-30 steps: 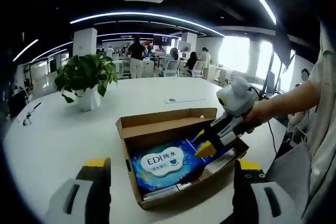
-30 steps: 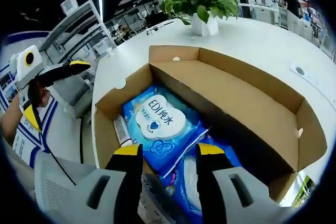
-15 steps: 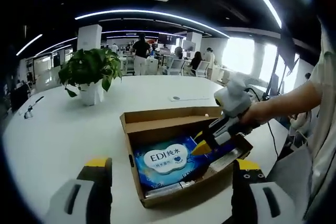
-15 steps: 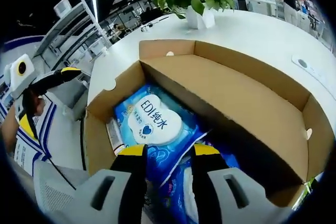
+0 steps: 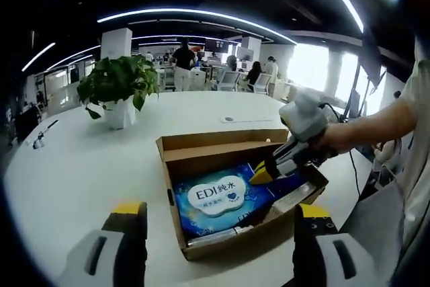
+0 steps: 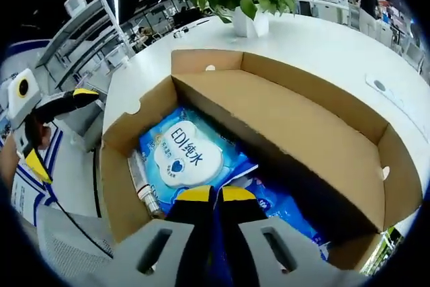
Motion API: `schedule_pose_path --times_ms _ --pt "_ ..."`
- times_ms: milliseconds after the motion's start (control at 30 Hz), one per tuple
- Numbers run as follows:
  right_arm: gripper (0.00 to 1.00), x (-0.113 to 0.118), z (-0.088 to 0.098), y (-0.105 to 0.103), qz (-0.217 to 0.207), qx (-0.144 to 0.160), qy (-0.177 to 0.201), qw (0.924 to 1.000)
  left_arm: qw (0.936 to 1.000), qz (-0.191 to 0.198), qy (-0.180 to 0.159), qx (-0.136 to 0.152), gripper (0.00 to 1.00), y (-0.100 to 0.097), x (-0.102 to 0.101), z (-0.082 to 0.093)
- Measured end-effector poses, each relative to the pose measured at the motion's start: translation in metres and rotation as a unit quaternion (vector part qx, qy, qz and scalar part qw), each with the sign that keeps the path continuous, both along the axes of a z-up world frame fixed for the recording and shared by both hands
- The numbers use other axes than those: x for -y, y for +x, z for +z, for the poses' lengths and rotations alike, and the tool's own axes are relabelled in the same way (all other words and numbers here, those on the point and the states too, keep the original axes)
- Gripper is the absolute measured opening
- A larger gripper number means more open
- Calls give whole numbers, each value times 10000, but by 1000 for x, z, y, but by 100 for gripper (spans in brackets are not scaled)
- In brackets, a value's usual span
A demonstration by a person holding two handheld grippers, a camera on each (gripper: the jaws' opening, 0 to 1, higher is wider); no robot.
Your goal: Operate the shoe box by opening the lid, removing the specified soft item, and placing it in the target area until the item is outside and the box remains undamaged.
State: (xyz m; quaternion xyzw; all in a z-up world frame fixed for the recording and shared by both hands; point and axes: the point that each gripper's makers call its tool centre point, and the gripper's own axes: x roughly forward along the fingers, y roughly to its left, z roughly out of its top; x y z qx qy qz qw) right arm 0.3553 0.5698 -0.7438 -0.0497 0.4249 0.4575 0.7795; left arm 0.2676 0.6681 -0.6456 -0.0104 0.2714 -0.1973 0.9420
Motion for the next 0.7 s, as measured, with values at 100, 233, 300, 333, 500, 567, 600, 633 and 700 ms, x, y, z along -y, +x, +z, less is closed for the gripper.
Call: schedule_pose_path --times_ms 100,233,300,333,500,567,600,633,700 --pt "0 3 6 -1 -91 15 53 9999 10000 20 7 -4 90 1 -1 -1" --pt "0 7 12 -2 -108 110 62 9999 10000 -10 32 -12 89 1 0 -1" --pt "0 10 15 -2 -145 127 85 9998 10000 -25 48 -24 88 2 1 -2" --pt "0 11 16 -2 -156 133 94 9997 10000 -35 57 -28 88 2 2 -2" --pt "0 19 22 -2 -207 237 100 9995 9999 -71 69 -31 87 5 4 -3" --pt "0 22 24 -2 -221 273 82 9993 9999 -91 84 -52 87 6 5 -4" --pt "0 25 25 -2 -225 324 62 9992 9998 -122 110 -59 86 7 7 -5" --pt "0 27 25 -2 -227 347 50 9991 9998 -148 124 -63 86 8 8 -5" --pt "0 34 27 -1 -253 395 17 9989 9996 -214 168 -81 85 10 11 -6"
